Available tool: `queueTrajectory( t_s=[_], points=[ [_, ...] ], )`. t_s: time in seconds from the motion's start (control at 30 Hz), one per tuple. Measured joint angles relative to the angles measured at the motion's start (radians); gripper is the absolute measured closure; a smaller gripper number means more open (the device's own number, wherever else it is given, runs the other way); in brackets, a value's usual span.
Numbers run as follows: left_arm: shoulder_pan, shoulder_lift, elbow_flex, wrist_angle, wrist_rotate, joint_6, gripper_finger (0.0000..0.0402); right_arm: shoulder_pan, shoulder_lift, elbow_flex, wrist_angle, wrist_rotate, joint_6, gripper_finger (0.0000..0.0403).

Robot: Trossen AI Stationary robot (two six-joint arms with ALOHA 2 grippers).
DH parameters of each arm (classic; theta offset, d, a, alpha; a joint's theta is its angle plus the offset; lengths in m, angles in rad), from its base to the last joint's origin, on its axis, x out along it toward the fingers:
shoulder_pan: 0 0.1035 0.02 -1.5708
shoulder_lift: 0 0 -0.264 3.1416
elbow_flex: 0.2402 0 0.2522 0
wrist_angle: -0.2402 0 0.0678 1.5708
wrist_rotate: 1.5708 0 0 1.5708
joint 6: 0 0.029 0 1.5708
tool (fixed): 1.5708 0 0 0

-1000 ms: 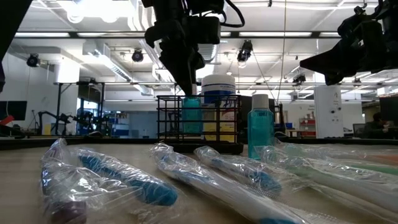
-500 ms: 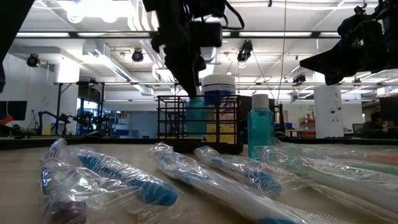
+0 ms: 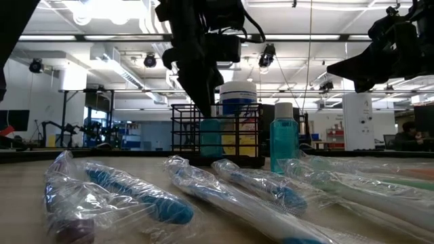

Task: Pick & Place toothbrushing station
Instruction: Put the left mouthwash into the wire organizer, then put the mouthwash into the wire organizer

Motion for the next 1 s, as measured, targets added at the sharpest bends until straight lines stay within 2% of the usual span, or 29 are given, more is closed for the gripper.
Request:
queueTrajectory(
  t_s=[0.23,0.43,0.53,1.0],
  points=[
    [0.000,-0.003,-0.019,0.012,0.001,0.000,0.0301,0.000,0.000,0.000,0.000,0.000,0.000,0.0394],
    [0.000,-0.003,-0.018,0.016,0.002,0.001,0.0245,0.000,0.000,0.000,0.000,0.000,0.000,0.0394],
    [0.000,-0.003,-0.014,0.016,0.001,0.005,0.0230,0.000,0.000,0.000,0.000,0.000,0.000,0.0394],
    [0.000,0.002,0.080,-0.059,0.008,-0.008,0.0229,0.000,0.000,0.000,0.000,0.000,0.000,0.0394]
  ],
)
